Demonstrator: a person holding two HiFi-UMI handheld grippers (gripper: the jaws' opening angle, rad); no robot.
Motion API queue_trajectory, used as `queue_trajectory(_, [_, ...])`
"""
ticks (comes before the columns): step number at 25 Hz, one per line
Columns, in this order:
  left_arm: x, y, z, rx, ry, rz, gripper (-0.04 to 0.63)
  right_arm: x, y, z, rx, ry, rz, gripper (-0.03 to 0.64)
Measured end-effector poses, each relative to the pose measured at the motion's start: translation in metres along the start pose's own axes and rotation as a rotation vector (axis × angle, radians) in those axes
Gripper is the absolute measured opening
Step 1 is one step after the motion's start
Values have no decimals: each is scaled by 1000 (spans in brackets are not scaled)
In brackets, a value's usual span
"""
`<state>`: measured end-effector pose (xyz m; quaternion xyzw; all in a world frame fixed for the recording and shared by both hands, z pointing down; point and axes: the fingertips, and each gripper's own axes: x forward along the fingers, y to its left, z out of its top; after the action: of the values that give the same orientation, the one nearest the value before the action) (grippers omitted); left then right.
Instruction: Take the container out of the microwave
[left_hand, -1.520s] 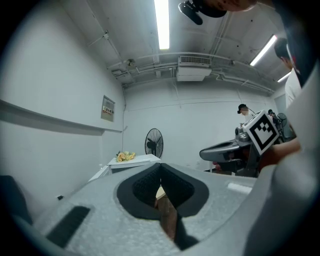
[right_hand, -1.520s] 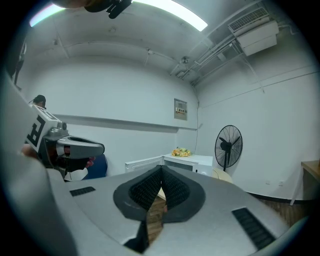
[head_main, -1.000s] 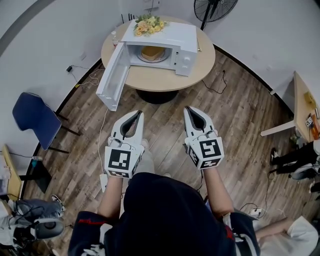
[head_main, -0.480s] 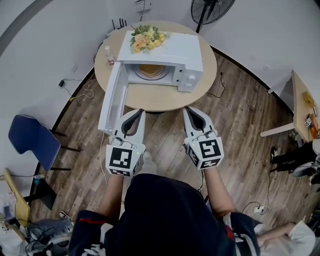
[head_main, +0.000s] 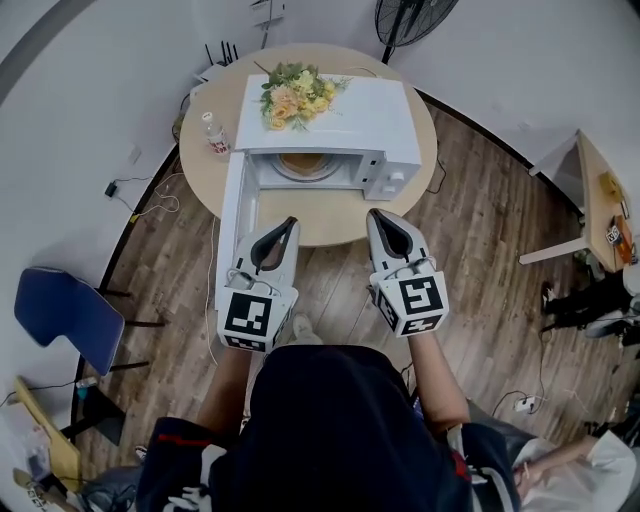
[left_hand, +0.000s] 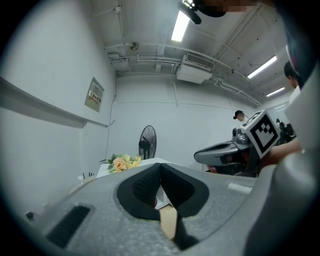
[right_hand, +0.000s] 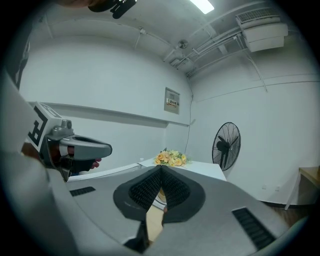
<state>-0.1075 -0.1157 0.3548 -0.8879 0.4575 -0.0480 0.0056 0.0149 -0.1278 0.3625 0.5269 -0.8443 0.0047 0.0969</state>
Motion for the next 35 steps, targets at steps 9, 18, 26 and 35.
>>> queue_trajectory(9, [34, 19, -21, -46, 32, -52, 15, 35, -9, -12, 8, 42, -17, 8])
queue_trajectory(18, [75, 9, -43, -91, 92, -54, 15, 63, -35, -23, 28, 66, 31, 8])
queue_trajectory(26, [117, 3, -98, -88, 218, -43, 15, 88, -58, -37, 27, 92, 95, 8])
queue_trajectory(35, [164, 16, -163, -95, 354, -41, 16, 99, -87, -63, 56, 139, 113, 8])
